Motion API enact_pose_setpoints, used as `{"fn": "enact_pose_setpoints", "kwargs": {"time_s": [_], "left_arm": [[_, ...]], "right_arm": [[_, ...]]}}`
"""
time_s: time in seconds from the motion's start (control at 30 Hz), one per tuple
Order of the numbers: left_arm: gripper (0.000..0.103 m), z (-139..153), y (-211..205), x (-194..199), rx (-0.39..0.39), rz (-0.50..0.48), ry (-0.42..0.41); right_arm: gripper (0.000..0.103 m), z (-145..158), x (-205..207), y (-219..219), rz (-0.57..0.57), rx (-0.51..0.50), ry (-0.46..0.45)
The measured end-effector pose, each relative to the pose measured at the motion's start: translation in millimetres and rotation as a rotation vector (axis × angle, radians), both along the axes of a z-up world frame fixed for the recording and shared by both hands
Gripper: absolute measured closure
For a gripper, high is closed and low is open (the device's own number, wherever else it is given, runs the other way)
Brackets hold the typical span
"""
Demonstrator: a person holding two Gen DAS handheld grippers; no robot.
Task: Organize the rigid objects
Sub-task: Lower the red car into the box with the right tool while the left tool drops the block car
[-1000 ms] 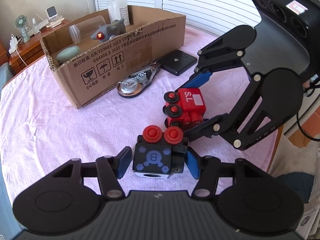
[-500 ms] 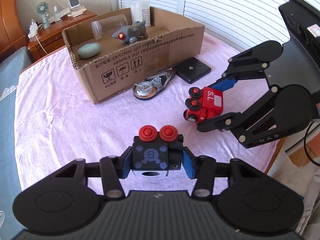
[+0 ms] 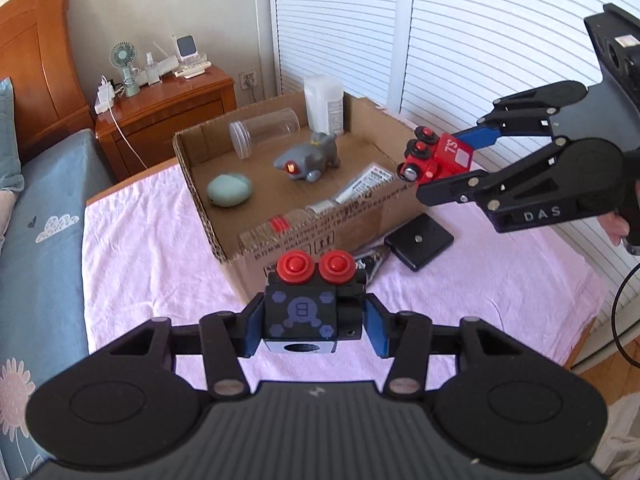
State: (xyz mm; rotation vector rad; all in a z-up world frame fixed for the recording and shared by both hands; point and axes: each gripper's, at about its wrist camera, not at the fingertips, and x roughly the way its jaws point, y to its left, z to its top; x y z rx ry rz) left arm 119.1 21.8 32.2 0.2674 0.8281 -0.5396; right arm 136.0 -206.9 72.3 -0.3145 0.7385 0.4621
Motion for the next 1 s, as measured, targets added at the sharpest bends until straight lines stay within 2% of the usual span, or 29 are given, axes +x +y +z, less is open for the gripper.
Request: {"fn": "enact_pose_setpoints", "kwargs": {"time_s": [0.13,0.23,0.5,0.57,0.6,0.63,0.7,1.0], "left_arm": [[0.053,7.0,-6.5,20.8,0.0,0.014,-0.027],[0.053,9.9,-9.6,34.8,-0.001,0.023,-0.033],[0.053,12.0,-15.1,62.7,-0.003,0.045,-0.037],[0.053,12.3,-16.7,67.8,-0.001,0.05,-0.037],[0.053,12.7,-17.6,70.4,0.0,0.051,-0.038],[0.053,13.4,-17.9,72.8,-0.002,0.053,-0.038],[0.053,14.7,-18.7,77.7,-0.005,0.056,-0.035],[0.053,12.9,-31.1,111.2,0.01,0.092,-0.011]], "right_arm": [[0.047,-0.7,37.1,-5.2,-0.068,-0.015,-0.009],[0.047,-11.7,64.2,-5.9,-0.108,-0.014,0.031],[0.046,-42.0,99.2,1.2,-0.162,-0.025,0.098],[0.029,-42.2,98.5,1.6,-0.183,-0.024,0.076],[0.009,-40.5,98.3,0.5,-0.194,-0.017,0.065],[0.003,-37.9,96.2,-0.5,-0.198,-0.005,0.05],[0.003,-30.4,87.5,-2.2,-0.199,0.011,0.024],[0.0,-7.6,37.7,-5.2,-0.302,-0.003,0.058]]}}
